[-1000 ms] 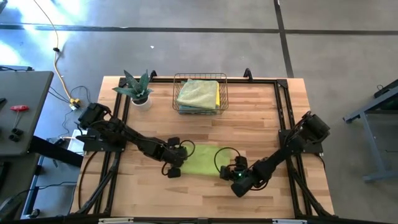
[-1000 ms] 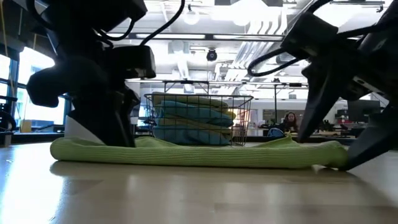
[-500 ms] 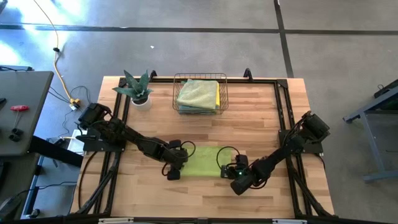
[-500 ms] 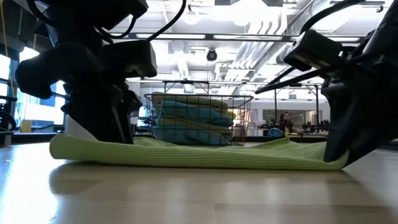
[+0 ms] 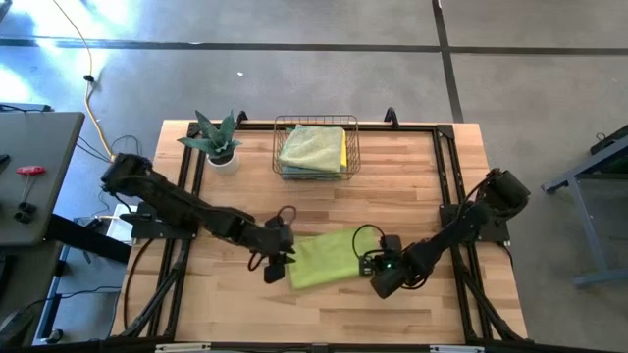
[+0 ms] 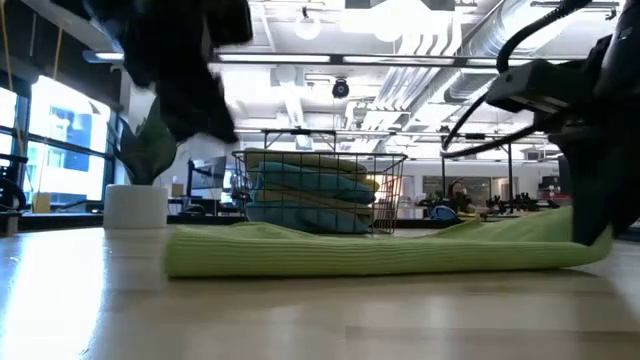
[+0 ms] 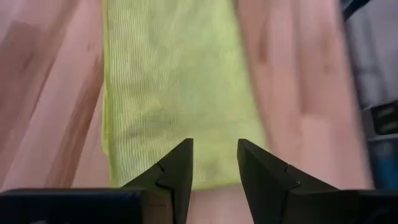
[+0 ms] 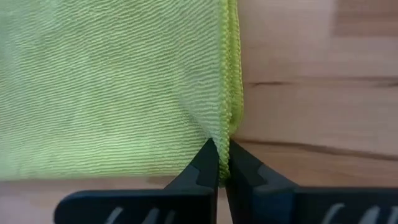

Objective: Fold microfiber towels
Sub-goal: Fold the green microfiber cloth

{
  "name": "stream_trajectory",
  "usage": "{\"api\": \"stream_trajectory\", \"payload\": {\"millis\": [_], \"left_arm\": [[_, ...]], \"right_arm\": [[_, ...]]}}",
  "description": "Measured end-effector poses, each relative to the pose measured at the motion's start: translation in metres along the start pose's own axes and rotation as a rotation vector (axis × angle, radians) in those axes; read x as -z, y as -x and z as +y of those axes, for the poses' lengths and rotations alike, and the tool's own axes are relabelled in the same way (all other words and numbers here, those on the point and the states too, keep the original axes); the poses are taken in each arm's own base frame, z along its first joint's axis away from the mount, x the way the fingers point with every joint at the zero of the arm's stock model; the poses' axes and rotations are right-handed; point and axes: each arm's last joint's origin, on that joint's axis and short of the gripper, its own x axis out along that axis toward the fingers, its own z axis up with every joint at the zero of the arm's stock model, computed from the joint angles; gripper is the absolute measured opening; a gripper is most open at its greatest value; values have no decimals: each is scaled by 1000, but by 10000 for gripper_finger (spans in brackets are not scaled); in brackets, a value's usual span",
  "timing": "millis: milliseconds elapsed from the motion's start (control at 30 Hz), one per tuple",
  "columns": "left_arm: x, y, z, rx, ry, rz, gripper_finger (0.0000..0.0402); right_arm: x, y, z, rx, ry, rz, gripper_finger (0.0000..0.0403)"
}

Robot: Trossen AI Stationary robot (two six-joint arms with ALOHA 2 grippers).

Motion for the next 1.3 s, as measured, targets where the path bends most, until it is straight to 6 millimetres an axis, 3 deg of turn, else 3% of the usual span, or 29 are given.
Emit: {"api": "stream_trajectory", "payload": {"millis": [233,600,800,1133,1300], "left_arm": [[-18,44,-8,95,161,-143,115],[-26,103,-36,185,233,-458,115],[-24,111,-47,182,247,-539,115],[-22,112,-50,190,265,-540,115],[-21,112,-50,205,238,-524,115]], "right_arm": [[-14,9,4,22,61,14,1],[-25,7,40,-251,183,37,0],[-30,4,55,-364,198,22,0],[-25,-20,82,-580,133,38,0],[-21,-17,98,-612,140,13,0]]}}
